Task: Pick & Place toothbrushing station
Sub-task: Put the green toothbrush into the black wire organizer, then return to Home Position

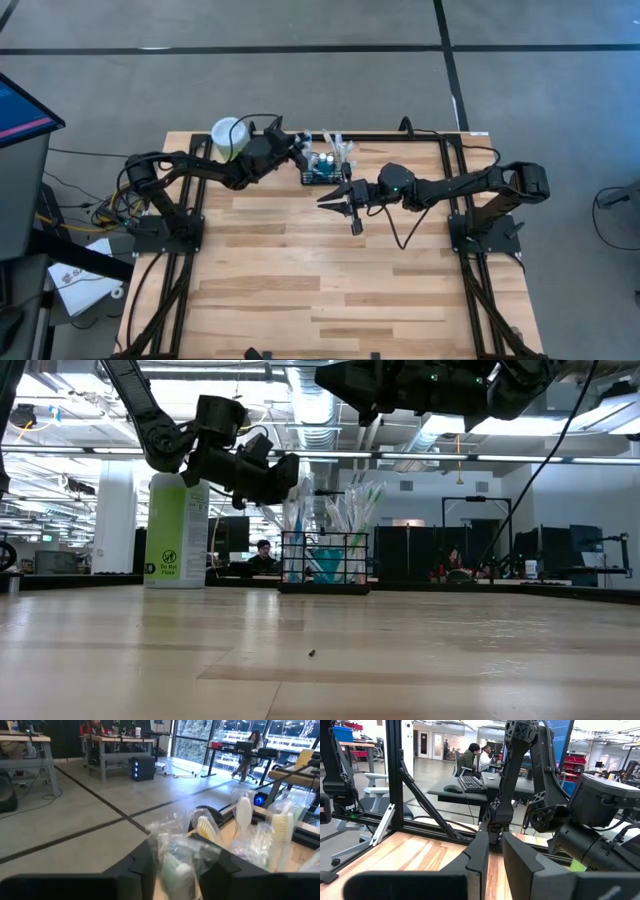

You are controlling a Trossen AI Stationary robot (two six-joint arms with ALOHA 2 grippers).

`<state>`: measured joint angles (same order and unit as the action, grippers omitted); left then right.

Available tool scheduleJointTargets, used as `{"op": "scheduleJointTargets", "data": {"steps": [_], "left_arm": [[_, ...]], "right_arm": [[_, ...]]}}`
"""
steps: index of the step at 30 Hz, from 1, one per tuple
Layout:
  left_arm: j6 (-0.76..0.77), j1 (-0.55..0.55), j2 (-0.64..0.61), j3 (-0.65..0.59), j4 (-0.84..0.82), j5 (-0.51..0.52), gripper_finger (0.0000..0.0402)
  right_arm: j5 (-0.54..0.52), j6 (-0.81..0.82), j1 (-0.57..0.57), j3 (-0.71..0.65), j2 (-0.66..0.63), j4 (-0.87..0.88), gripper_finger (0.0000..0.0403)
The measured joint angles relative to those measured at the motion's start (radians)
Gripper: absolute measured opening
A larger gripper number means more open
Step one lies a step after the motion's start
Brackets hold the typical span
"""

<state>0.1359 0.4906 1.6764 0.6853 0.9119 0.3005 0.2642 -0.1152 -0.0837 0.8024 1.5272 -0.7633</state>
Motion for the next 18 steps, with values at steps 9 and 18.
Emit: {"op": "scheduleJointTargets", "data": {"steps": [9, 18], "left_arm": [[0.003, 0.0, 0.0, 0.0, 0.011, -0.001, 0.0162], [0.001, 0.0, -0.073, 0.0, 0.007, -0.002, 0.0175]], "right_arm": [[0.0, 0.0, 0.0, 0.0, 0.0, 0.0, 0.0048], [0.0, 0.0, 0.0, 0.0, 0.0, 0.0, 0.0048]]}}
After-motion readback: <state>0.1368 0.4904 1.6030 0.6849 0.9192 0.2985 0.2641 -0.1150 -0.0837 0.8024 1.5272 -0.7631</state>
